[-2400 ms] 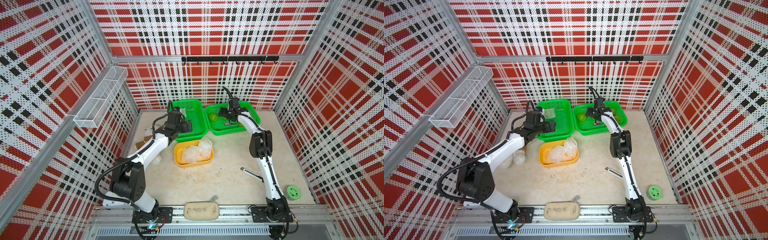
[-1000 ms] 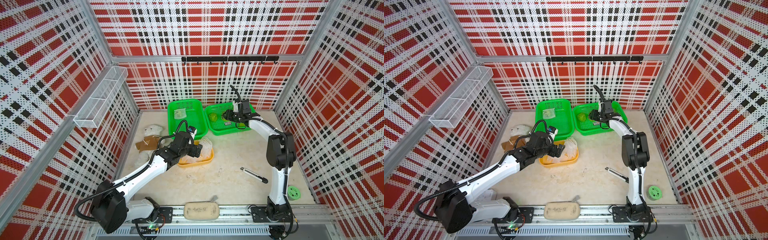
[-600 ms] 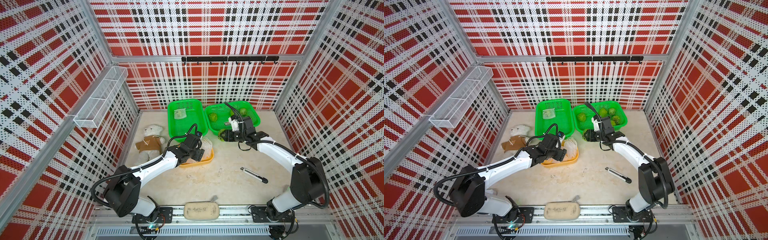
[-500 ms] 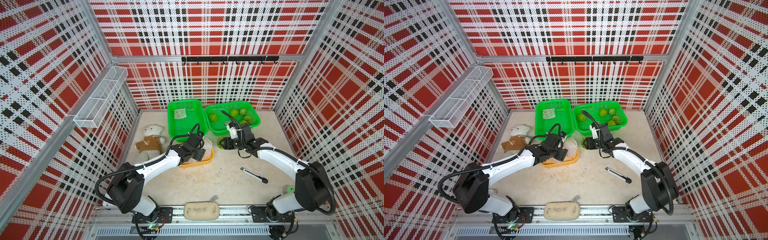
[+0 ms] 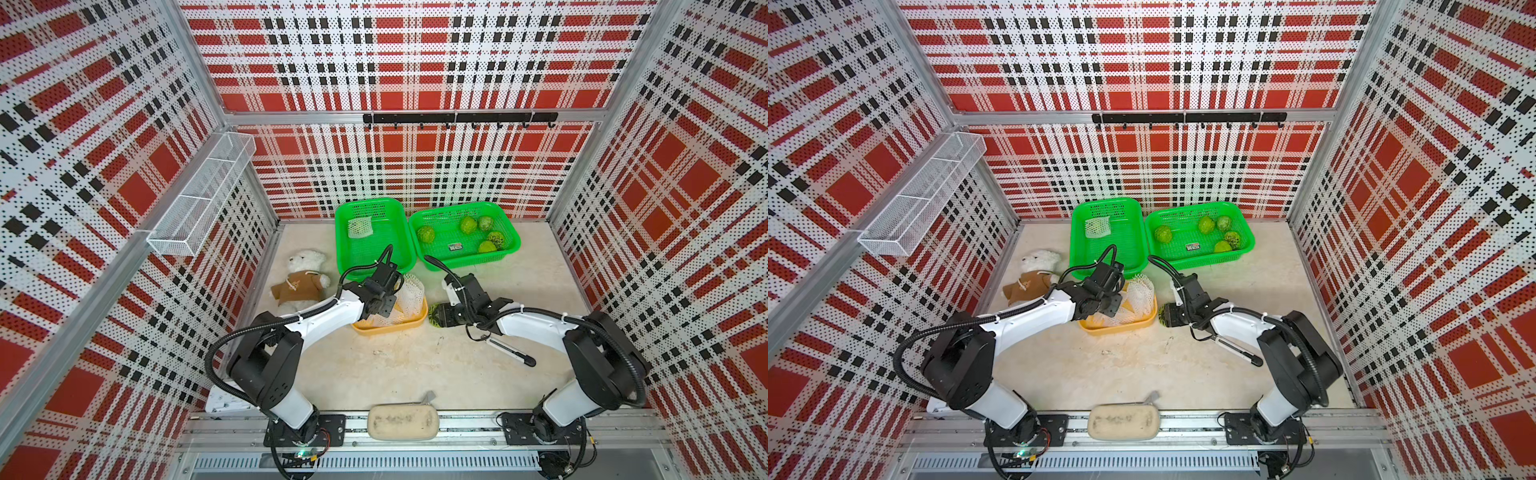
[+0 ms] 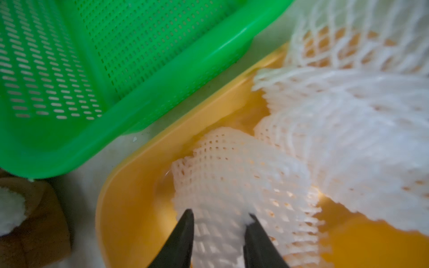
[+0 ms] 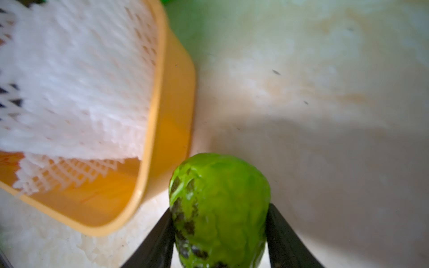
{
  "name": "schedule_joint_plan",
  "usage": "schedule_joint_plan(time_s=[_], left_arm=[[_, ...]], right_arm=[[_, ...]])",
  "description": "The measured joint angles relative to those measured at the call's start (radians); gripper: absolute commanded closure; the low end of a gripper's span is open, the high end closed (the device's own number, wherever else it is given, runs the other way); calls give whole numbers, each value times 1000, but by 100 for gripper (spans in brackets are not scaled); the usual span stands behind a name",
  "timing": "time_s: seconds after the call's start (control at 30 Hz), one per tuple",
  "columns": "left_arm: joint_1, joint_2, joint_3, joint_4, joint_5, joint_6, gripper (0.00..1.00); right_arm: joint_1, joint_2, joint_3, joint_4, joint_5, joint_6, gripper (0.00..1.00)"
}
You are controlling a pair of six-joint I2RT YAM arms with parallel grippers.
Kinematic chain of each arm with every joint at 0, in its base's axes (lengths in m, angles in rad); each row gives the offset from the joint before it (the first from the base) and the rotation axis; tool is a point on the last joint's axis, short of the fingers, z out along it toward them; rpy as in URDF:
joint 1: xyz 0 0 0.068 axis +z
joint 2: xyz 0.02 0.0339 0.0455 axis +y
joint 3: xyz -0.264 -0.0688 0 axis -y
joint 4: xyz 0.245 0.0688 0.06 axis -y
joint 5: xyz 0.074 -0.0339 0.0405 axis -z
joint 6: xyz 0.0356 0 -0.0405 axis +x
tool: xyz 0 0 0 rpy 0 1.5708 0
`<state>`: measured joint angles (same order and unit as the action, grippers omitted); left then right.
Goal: Sleeve custard apples in foam nets
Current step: Place the custard apple at the center of the board.
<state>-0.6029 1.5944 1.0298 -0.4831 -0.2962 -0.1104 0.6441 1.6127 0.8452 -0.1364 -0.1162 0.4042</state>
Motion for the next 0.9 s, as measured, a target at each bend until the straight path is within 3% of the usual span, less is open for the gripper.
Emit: schedule_joint_plan(time_s=[0.2, 0.37, 0.47, 0.73, 0.9], left_arm=[[56, -88, 0, -37, 2, -12, 80], [93, -196, 0, -72, 11, -27, 89], [110, -250, 6, -103, 35, -31, 90], [130, -290, 62, -191, 107, 2, 59], [117, -232, 62, -231, 101, 7, 50]], right_arm=[[85, 61, 63, 53, -6, 5, 44], [85, 60, 61, 49, 21, 8, 44], [84, 48, 55, 18, 57, 6, 42], [82, -13, 37, -102, 121, -26, 25], [77, -28, 37, -133, 115, -49, 17]])
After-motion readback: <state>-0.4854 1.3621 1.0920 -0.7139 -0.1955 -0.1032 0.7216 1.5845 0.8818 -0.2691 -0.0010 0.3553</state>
